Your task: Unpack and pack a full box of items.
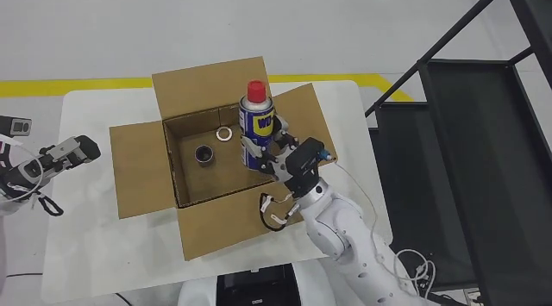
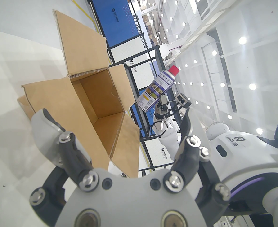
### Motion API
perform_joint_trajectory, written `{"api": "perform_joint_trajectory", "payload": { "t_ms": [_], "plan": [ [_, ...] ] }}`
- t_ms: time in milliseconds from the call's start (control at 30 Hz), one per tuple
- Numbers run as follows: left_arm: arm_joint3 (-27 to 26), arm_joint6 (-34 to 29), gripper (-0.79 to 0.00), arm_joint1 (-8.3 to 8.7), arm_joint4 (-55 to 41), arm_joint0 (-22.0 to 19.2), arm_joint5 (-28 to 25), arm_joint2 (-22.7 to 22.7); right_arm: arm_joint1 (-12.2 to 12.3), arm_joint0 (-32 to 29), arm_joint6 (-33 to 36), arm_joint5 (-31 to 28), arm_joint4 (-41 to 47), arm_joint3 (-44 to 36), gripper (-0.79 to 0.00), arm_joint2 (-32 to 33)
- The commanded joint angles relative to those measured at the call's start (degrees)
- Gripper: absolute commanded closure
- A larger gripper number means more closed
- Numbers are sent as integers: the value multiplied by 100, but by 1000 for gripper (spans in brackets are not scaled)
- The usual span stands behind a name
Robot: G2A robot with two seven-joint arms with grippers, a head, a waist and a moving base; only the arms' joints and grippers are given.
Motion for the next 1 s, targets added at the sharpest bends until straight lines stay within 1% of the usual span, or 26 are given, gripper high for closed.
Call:
{"api": "perform_joint_trajectory", "payload": {
  "t_ms": [0,67,200,300,433,533,600,700,833,967],
  "plan": [
    [0,0,-785,0,0,0,0,0,9,-72,-416,4,-108,19,0,18],
    [0,0,-785,0,0,0,0,0,39,-204,-753,-10,-286,37,0,129],
    [0,0,-785,0,0,0,0,0,107,-517,-1065,-175,-361,-32,0,420],
    [0,0,-785,0,0,0,0,0,175,-829,-1072,-434,-355,-173,0,699],
    [0,0,-785,0,0,0,0,0,272,-1225,-1169,-944,-371,-410,0,1075],
    [0,0,-785,0,0,0,0,0,338,-1495,-1398,-1242,-438,-527,0,1370],
    [0,0,-785,0,0,0,0,0,367,-1662,-1631,-1313,-431,-552,0,1538],
    [0,0,-785,0,0,0,0,0,390,-1851,-2018,-1083,-565,-466,0,1766],
    [0,0,-785,0,0,0,0,0,390,-1996,-2572,-627,-691,-263,0,1897],
    [0,0,-785,0,0,0,0,0,398,-2135,-2973,-343,-778,-90,0,2035]
  ]
}}
